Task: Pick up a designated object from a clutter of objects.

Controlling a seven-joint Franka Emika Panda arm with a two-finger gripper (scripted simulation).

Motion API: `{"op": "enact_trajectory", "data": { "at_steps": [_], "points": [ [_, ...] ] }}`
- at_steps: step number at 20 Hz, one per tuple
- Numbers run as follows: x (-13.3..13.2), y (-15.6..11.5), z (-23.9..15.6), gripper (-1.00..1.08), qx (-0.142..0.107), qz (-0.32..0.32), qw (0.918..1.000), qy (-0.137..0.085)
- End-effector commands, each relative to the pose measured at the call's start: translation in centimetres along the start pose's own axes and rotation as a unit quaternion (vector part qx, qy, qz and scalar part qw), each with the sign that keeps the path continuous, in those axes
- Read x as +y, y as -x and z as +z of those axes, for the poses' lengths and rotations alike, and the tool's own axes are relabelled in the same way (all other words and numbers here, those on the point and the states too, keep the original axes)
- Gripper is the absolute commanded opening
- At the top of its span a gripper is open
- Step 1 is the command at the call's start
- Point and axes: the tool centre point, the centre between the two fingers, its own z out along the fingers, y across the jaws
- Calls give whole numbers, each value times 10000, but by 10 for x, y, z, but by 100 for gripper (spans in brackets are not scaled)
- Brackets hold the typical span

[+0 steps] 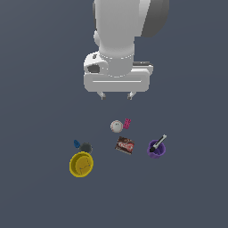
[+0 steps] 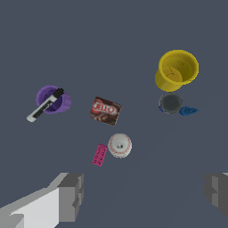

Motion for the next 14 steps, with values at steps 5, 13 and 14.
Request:
{"op": "enact_trajectory", "data": {
  "at_steps": [5, 13, 14],
  "points": [
    [9, -3, -3, 100, 46, 90, 9999, 20],
    [29, -9, -10, 100, 150, 293, 9994, 68],
    [28, -9, -9, 100, 147, 289, 9995, 67]
  ]
}}
